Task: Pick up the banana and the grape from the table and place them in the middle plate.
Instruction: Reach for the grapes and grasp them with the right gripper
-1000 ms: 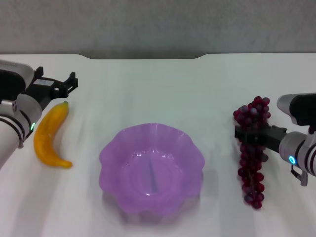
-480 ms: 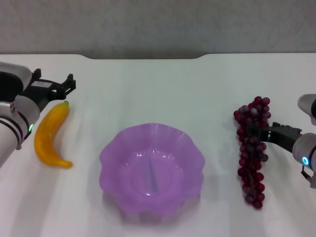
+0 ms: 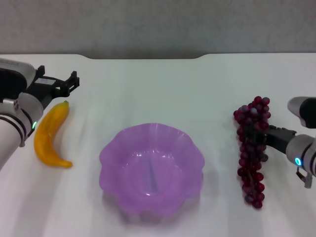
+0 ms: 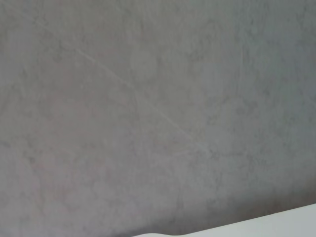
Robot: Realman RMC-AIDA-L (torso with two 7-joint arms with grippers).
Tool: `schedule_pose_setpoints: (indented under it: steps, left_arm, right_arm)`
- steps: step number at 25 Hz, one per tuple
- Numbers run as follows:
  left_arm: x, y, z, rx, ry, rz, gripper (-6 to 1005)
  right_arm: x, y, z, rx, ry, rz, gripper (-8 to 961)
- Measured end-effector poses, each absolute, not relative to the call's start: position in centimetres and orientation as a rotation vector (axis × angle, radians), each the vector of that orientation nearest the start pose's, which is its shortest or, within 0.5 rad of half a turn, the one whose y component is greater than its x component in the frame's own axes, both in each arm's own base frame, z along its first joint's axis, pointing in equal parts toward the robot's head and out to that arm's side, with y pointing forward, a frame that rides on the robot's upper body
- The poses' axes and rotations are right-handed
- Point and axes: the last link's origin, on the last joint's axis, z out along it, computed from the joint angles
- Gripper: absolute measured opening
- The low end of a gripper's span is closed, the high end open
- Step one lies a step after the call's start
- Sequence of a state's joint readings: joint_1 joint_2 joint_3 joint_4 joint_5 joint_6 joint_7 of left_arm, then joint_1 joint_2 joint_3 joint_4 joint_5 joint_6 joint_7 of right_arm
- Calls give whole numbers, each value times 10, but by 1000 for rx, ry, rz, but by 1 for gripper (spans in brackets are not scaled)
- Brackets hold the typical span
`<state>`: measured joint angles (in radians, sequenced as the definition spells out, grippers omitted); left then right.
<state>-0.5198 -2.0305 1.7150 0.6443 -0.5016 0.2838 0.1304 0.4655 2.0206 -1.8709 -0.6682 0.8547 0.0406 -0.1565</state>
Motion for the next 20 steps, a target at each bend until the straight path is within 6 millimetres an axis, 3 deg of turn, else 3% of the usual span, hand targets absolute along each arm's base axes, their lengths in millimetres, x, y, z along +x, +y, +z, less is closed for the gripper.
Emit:
schedule_pose_setpoints:
  steps: [6,20]
  left_arm:
    - [-276,432,-1,-1722,-666,-368,892]
    - [-277,431,-2,-1721,-671,-365,891]
  right_arm:
    - [301,388,-61,-1842,1119,245,739]
    - [301,375,-78,-1893,1155,215,713]
